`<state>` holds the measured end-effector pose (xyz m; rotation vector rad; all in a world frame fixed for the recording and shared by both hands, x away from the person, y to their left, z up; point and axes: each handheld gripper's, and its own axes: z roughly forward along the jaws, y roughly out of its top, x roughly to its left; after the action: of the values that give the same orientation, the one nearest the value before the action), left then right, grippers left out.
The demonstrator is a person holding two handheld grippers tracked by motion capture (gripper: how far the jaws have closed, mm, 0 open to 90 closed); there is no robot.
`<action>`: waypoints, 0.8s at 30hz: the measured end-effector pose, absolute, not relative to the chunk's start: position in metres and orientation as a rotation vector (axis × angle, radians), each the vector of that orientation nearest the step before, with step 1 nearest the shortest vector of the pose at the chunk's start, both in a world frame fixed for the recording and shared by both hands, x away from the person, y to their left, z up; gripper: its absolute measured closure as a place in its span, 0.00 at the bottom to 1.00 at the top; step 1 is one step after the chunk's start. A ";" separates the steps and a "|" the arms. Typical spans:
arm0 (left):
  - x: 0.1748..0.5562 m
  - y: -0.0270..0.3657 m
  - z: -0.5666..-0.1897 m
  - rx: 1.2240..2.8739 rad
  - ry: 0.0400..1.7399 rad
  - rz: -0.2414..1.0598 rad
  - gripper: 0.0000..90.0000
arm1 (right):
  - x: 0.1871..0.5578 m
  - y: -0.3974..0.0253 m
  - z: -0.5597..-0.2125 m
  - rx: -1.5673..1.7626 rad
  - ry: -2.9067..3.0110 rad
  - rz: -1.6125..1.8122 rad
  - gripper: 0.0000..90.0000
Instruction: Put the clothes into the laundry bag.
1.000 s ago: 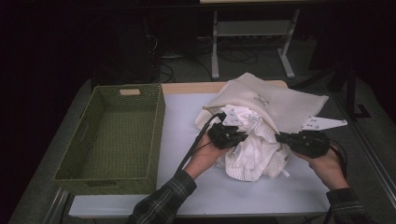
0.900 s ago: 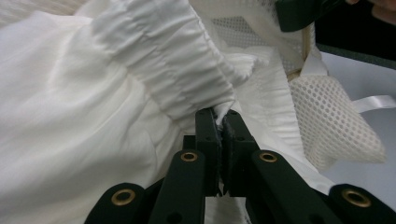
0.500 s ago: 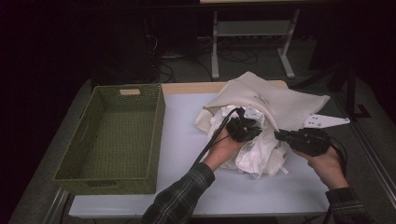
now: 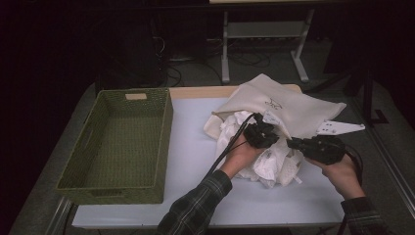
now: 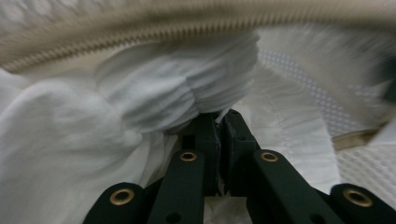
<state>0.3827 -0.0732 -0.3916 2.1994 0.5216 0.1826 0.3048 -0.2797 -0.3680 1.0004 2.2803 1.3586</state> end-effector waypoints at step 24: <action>0.336 0.016 -0.366 2.189 0.514 0.138 0.51 | 0.307 -0.279 -0.379 1.021 2.312 1.311 0.94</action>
<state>0.3364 0.0165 -0.3664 2.1888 0.5144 0.1378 0.3074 -0.2794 -0.3788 1.0208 2.3116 1.3110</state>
